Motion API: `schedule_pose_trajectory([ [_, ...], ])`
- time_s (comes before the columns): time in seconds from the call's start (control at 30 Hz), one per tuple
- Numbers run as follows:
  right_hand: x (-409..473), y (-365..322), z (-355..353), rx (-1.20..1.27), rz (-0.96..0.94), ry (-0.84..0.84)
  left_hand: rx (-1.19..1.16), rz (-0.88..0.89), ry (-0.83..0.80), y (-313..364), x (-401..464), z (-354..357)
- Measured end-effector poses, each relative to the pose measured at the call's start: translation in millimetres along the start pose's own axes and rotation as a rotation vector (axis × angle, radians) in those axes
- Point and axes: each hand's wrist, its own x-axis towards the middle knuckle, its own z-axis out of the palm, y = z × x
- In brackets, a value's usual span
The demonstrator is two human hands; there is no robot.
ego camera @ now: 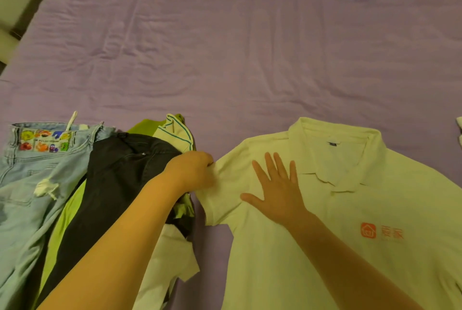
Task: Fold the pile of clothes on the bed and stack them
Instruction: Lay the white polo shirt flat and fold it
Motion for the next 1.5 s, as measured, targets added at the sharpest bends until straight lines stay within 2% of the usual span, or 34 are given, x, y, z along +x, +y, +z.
schedule_pose_trajectory([
  [0.07,-2,-11,8,-0.039,0.008,0.006,-0.210,-0.025,0.138,1,-4,2],
  [0.13,-7,-15,10,-0.020,0.009,0.037,-0.388,-0.060,0.194,11,-8,4],
  [0.23,-23,-6,3,0.271,0.082,0.128,-0.826,-0.146,0.178,43,-13,15],
  [0.3,-48,9,-1,0.462,0.154,0.257,-1.199,-0.189,0.085,70,-13,24],
  [0.33,-64,18,0,0.504,0.192,0.301,-1.318,-0.163,0.027,83,-11,31],
  [0.37,-81,28,2,0.506,0.222,0.319,-1.336,-0.117,0.003,95,-9,43],
  [0.4,-96,38,6,0.473,0.245,0.315,-1.199,-0.040,0.033,103,-5,58],
  [0.5,-128,60,16,0.237,0.249,0.275,-0.251,0.249,0.179,104,8,111],
  [0.53,-132,65,17,0.152,0.243,0.239,-0.036,0.289,0.189,101,11,126],
  [0.6,-137,77,17,0.036,0.239,0.110,0.164,0.267,0.196,95,15,149],
  [0.7,-137,97,25,-0.046,0.214,-0.004,0.196,0.157,0.204,92,24,160],
  [0.83,-148,131,31,-0.010,0.152,-0.031,0.184,0.016,0.220,112,22,156],
  [0.93,-175,159,23,0.084,0.234,0.028,0.060,-0.068,0.298,146,4,156],
  [1.03,-204,190,19,0.273,0.396,0.119,-0.100,0.080,0.332,194,-18,167],
  [1.1,-219,212,18,0.343,0.471,0.150,-0.144,0.185,0.275,229,-31,180],
  [1.17,-231,230,14,0.383,0.530,0.222,-0.134,0.211,0.267,258,-38,192],
  [1.23,-238,245,10,0.411,0.607,0.358,-0.088,0.237,0.374,281,-41,196],
  [1.3,-241,257,4,0.509,0.735,0.494,-0.043,0.338,0.432,301,-39,197],
  [1.4,-238,277,-4,0.728,0.878,0.565,0.066,0.504,0.278,329,-31,203],
  [1.5,-231,292,-3,0.870,0.960,0.560,0.174,0.576,0.142,351,-20,209],
])
